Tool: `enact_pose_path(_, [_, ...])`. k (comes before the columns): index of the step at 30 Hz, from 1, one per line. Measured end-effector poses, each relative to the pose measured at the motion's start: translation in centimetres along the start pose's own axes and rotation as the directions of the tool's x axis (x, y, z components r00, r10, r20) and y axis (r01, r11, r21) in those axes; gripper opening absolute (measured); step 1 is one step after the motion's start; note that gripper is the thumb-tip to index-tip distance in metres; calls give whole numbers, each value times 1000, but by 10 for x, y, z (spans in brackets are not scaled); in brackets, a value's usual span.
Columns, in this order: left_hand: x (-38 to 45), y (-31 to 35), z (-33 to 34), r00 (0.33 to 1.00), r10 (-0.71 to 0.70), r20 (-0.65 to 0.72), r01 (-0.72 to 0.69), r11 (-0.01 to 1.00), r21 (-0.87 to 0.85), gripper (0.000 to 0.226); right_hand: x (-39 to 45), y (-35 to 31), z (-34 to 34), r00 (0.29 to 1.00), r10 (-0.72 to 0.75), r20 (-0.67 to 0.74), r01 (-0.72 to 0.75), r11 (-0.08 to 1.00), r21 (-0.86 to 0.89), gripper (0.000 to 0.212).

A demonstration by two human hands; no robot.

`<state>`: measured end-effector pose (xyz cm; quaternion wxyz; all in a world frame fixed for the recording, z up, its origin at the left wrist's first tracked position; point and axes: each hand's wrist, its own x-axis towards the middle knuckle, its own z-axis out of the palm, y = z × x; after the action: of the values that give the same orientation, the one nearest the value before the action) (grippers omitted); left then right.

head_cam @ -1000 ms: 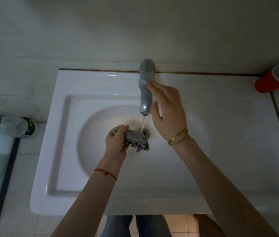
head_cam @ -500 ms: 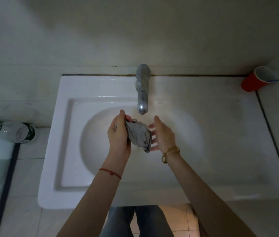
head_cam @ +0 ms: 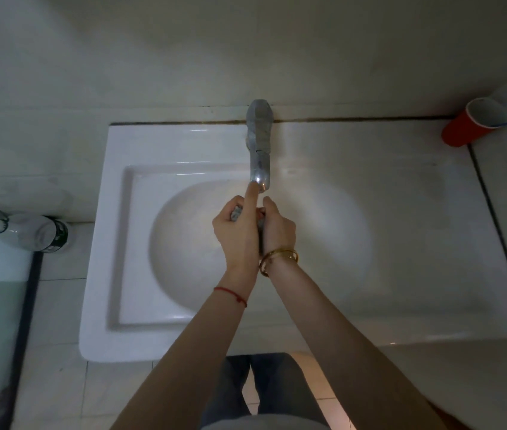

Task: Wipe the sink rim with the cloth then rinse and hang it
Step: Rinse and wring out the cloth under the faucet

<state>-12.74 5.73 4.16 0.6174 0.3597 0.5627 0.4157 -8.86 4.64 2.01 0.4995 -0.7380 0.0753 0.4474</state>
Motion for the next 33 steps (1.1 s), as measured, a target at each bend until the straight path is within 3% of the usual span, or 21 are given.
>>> enact_pose_path(6, [22,-2,2,969,-195,-152,184,979,-83,60,4,10,9,944,-310,-108,299,948,-107,45])
enact_pose_path(11, [32,-9,-3,885,-422,-196,380,898,-222,52,10,22,10,871,-486,-69,463,861,-210,55])
enact_pose_path(13, [33,-12,-7,831,-507,-231,446,854,-268,38,13,27,8,826,-562,-27,533,797,-285,51])
enact_pose_path(16, [34,-19,-11,769,-583,-261,507,806,-307,35,17,36,4,773,-633,34,596,708,-379,37])
enact_pose_path(19, [35,-23,-12,770,-582,-260,507,807,-303,38,21,43,-1,752,-655,71,619,667,-415,33])
enact_pose_path(23, [34,-29,-13,881,-426,-204,392,901,-187,59,20,33,-4,853,-513,100,499,743,-446,35])
enact_pose_path(27, [26,-29,-11,986,-129,-103,136,989,56,35,18,13,-4,986,-152,72,168,898,-406,36])
enact_pose_path(28, [24,-27,-10,994,-62,-87,72,991,116,27,19,7,-3,995,-3,101,36,946,-323,37])
enact_pose_path(30, [21,-24,-9,997,51,-53,-39,976,216,17,15,-4,-2,939,219,264,-205,976,-78,47])
enact_pose_path(31, [20,-22,-8,996,89,-32,-78,965,252,17,14,-7,-2,917,244,315,-263,965,16,50])
enact_pose_path(33, [17,-19,-7,992,129,11,-127,952,279,25,17,-8,-1,942,212,259,-228,973,30,46])
